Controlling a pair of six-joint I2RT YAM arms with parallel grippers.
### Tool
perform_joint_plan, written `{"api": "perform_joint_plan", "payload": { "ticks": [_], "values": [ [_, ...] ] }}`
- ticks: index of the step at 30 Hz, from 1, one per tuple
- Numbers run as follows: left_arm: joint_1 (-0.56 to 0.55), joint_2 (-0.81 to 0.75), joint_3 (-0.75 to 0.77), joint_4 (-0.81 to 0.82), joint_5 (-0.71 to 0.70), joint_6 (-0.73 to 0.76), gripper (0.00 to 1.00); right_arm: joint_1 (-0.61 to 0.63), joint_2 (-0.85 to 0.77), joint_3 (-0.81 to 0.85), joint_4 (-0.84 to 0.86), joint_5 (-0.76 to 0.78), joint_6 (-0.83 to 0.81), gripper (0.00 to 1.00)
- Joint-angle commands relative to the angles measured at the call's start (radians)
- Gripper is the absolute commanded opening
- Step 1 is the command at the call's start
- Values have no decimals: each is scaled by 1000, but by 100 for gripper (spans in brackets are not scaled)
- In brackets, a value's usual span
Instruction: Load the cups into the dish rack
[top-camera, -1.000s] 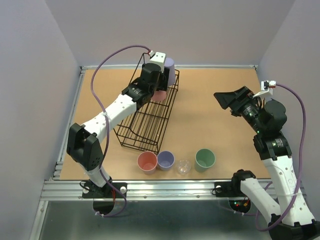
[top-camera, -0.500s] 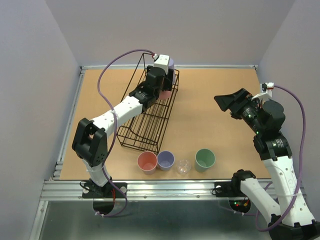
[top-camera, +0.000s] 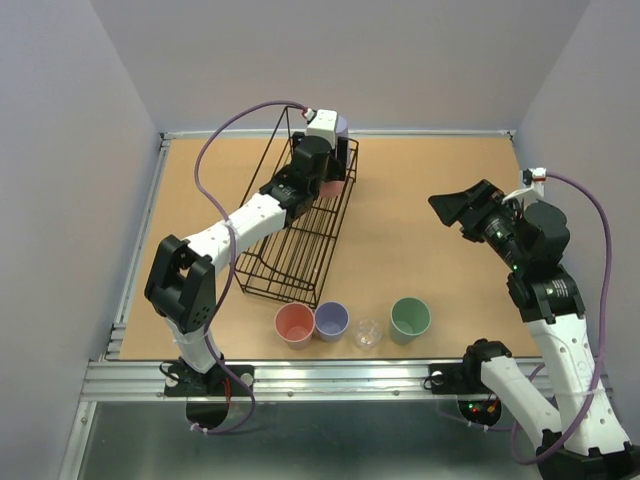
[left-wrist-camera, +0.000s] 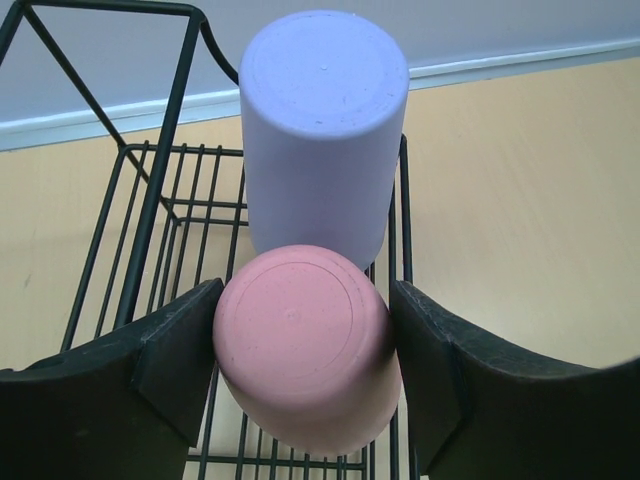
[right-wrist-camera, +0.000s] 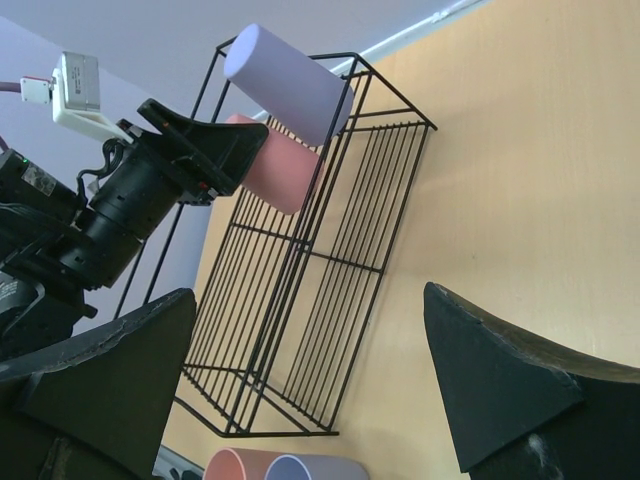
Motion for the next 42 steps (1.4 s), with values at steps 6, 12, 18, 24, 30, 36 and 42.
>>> {"api": "perform_joint_plan", "payload": {
  "ticks": [6,12,18,24,30,36,42],
  "values": [
    [-17,-55,-35,47,-24,-3,99,6,12,36,8,8,-36,100],
    [-49,-101,-38,23,-62,-3,99,6,22,27,8,8,-49,100],
    [-51,-133,8,-26,-106,5,99,5,25,22,5,-14,-84,100],
    [-51,-156,89,-127,-140,3,99,6,104,77,-126,-109,-213,98],
    [-52,-245,102,-180,-151,-50,99,25,124,117,-294,-90,-236,100],
    [-52,-331,106,-198,-168,-116,99,45,143,199,-426,-67,-271,100],
    [-52,-429,-10,-146,-180,-141,98,255,342,281,-599,-78,-254,100]
  ]
}}
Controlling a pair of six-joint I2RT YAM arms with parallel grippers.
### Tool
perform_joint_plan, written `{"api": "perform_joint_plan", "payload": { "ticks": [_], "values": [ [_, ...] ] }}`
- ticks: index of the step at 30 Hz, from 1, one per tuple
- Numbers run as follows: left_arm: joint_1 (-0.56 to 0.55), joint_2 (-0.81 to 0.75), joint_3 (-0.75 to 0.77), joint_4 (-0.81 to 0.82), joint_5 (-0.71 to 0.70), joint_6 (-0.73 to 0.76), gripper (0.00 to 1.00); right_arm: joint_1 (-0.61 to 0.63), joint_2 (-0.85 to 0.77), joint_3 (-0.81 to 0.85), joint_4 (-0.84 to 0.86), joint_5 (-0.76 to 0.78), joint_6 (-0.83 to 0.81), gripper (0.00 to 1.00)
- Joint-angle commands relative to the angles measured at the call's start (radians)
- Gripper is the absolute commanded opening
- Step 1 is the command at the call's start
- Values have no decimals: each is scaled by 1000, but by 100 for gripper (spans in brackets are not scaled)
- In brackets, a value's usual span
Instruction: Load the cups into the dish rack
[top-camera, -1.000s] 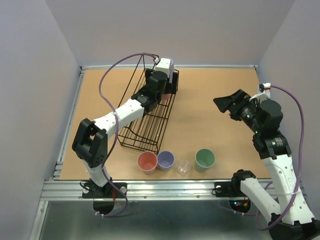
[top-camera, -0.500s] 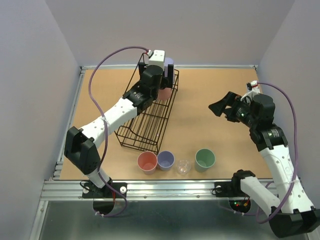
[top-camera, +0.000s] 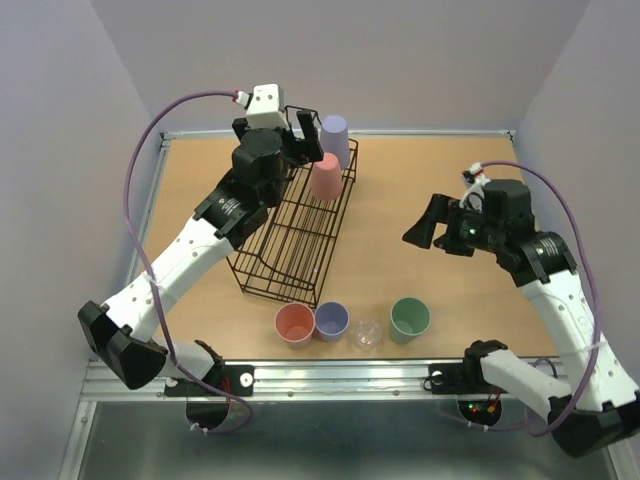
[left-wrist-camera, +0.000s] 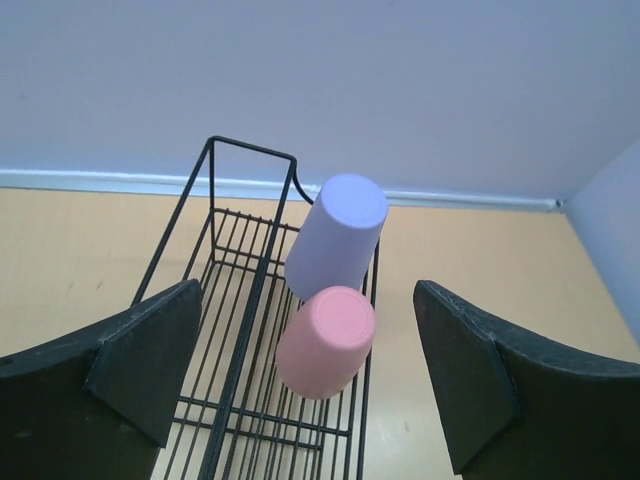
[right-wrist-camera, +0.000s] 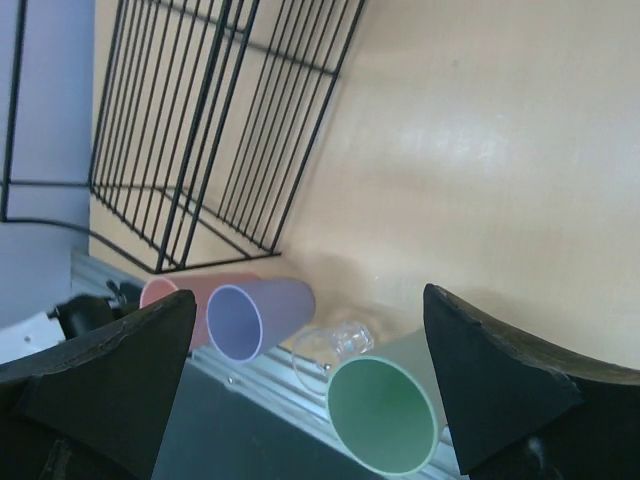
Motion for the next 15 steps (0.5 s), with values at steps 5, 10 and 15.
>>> {"api": "perform_joint_plan", "payload": {
  "ticks": [5,10,15],
  "values": [
    [-4,-128,-100,36,-25,-83,99,259,186,154,-231,71,-2,100],
    [-6,-151,-83,-114,16,-127,99,376,198,163,-345,181,51,100],
    [-4,-227,-155,-124,32,-161,98,417,154,97,-375,141,96,98]
  ]
}}
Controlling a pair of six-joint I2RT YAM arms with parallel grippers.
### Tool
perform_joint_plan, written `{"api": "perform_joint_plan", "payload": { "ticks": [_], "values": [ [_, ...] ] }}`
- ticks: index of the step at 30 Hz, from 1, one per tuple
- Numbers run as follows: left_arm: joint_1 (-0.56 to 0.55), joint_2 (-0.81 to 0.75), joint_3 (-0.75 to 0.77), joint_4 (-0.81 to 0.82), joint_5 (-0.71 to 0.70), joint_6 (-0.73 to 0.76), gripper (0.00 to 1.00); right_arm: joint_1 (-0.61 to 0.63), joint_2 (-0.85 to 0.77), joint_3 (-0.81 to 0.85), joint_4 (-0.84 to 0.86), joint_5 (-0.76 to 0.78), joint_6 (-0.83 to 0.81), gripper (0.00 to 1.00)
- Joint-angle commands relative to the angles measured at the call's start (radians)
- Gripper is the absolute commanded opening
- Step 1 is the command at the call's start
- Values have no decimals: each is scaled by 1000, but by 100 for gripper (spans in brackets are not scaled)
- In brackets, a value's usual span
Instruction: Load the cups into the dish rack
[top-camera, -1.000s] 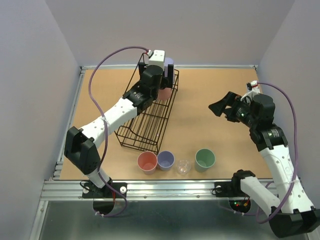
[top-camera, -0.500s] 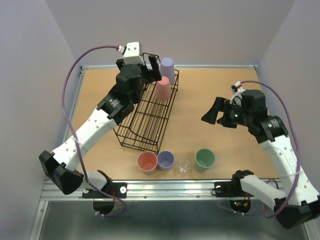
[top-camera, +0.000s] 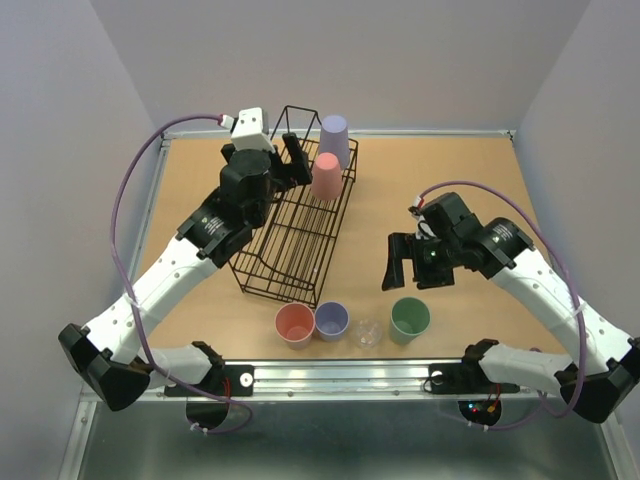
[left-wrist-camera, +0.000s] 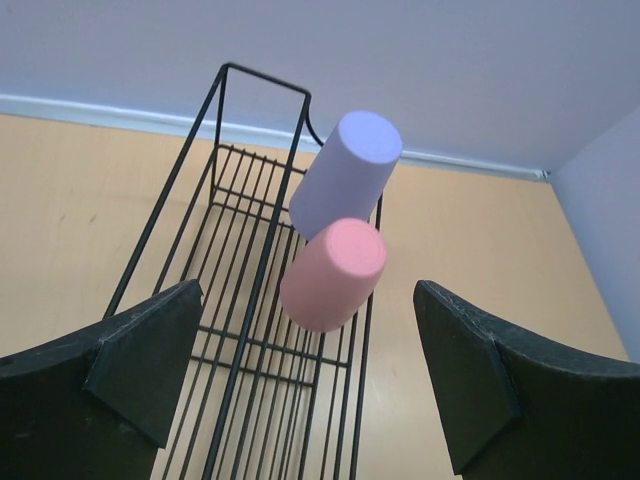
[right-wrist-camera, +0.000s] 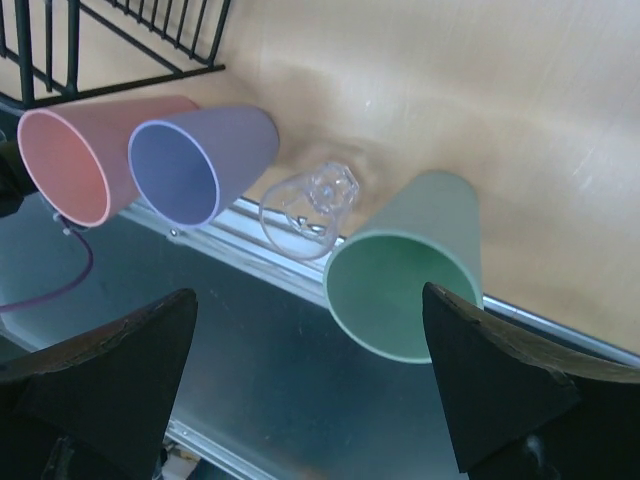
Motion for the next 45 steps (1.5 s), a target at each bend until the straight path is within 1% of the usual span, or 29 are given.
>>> {"api": "perform_joint_plan", "payload": {
  "ticks": [1,5,9,13,16,18,23,26,28,29,31,32,34,35,36,38,39,42,45],
  "values": [
    [-4,-89,-55,-11,9,-42,98,41,-65,-8,-59,3,59,97],
    [-4,-101,-73,-14,18,-36,98,77,-69,-40,-63,12,102,95],
    [-6,-89,-75,-13,39,-20,98,125,-62,-103,1,12,162,93],
    [-6,-74,-58,-10,46,-2,98,249,-20,-134,41,90,231,91],
    [-4,-72,-58,-3,50,15,98,274,6,-150,50,134,263,89],
    [-4,-72,-61,-2,50,24,98,275,18,-158,62,165,274,84],
    [-4,-84,-84,-2,50,38,98,283,55,-201,104,180,275,74],
    [-4,-104,-98,-2,46,47,98,297,85,-201,110,211,278,64],
    [-4,-113,-105,-3,43,53,98,303,107,-200,113,217,278,61],
    [-4,-116,-113,-2,40,62,98,308,125,-200,118,217,275,55],
    [-4,-126,-119,-6,32,78,98,317,148,-201,124,217,277,48],
    [-4,-133,-122,-6,30,82,99,320,153,-200,124,217,280,38],
    [-1,-138,-122,-9,26,90,99,323,159,-192,122,217,283,28],
    [3,-139,-122,-14,24,93,99,324,162,-189,116,245,284,23],
    [5,-144,-122,-16,24,101,99,326,167,-186,112,249,283,13],
    [9,-146,-124,-19,26,107,99,326,176,-171,92,256,277,8],
    [13,-146,-121,-19,27,110,99,324,181,-163,84,262,274,2],
    [17,-140,-115,-22,32,121,99,328,208,-129,41,297,268,0],
    [17,-132,-96,-26,39,128,99,326,214,-62,-31,378,278,0]
  ]
}}
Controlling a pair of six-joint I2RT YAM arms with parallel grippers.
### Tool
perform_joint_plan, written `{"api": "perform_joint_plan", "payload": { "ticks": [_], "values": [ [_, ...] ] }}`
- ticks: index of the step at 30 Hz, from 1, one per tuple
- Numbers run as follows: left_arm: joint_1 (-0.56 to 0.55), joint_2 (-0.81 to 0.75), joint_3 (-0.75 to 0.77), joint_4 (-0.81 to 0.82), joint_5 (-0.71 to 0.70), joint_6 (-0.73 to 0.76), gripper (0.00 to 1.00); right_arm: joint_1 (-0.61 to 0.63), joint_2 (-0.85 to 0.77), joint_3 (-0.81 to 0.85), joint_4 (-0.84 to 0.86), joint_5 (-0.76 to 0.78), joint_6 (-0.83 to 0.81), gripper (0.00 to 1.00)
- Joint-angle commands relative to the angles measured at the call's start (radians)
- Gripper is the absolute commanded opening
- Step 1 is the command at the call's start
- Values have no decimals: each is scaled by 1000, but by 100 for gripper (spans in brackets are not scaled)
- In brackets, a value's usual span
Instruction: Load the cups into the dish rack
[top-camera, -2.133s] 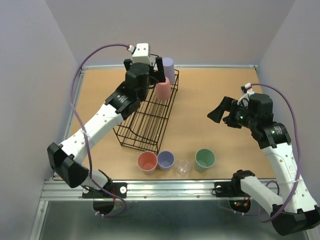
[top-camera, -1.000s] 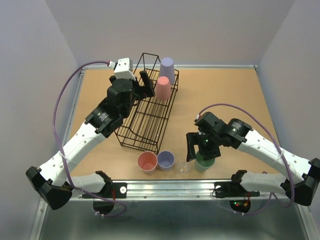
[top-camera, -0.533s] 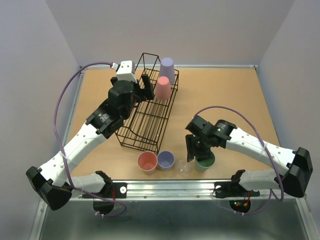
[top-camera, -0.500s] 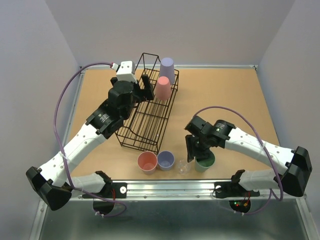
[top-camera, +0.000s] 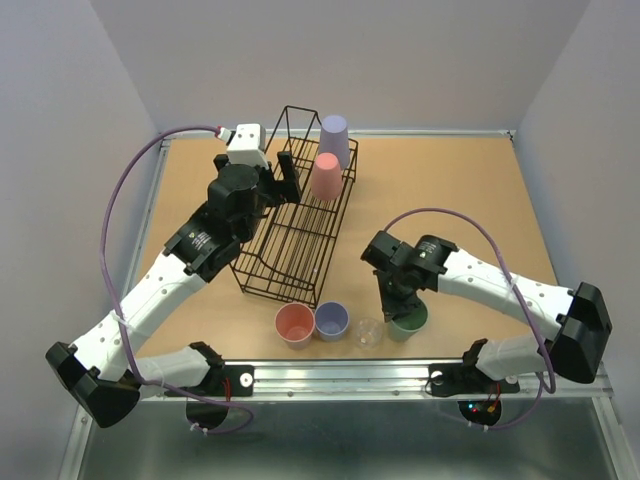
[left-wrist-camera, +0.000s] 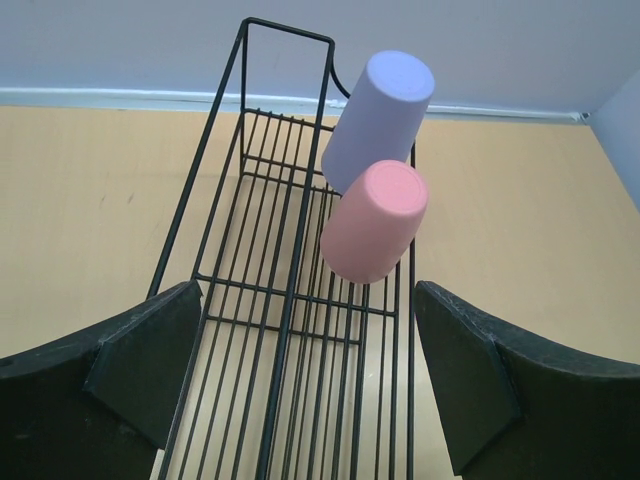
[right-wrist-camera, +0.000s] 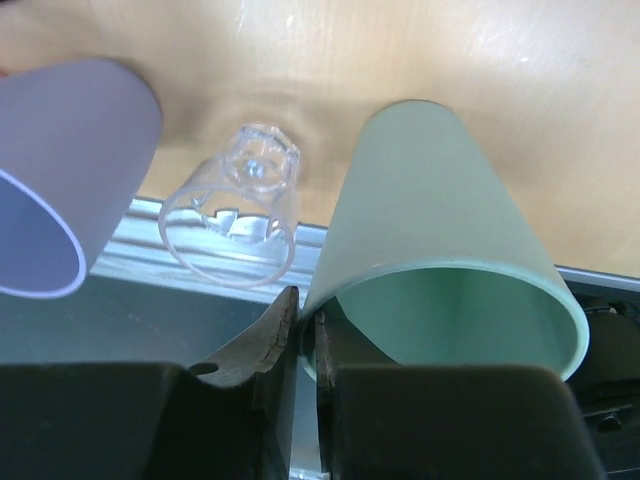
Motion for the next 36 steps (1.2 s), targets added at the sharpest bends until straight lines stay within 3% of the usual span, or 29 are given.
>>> {"api": "perform_joint_plan", "payload": {
  "ticks": [1,5,10,13,18,20,23,26,29,34,36],
  "values": [
    [10,-9,30,18,-4,35,99,9,19,115,-90,157,11,0],
    [10,14,98,1,17,49,99,8,39,333,-227,425,75,0],
    [12,60,213,-35,66,53,99,0,101,742,-249,591,143,0],
    [21,93,337,-44,132,41,99,-15,93,862,-108,625,105,0],
    [131,142,454,-15,411,-37,99,-99,-25,775,401,509,-25,0],
    [173,142,446,69,620,-108,99,-141,-82,704,625,403,-59,0],
    [225,129,371,264,866,-212,99,-175,-117,663,832,306,-76,0],
    [254,139,293,463,1033,-374,99,-181,-129,629,986,184,-57,0],
    [265,151,198,714,1126,-526,99,-182,-117,640,1063,95,-12,0],
    [268,171,89,1124,1137,-789,99,-182,-111,626,1132,35,49,0],
    [271,185,77,1201,1131,-860,99,-184,-117,617,1144,21,61,0]
  ]
}}
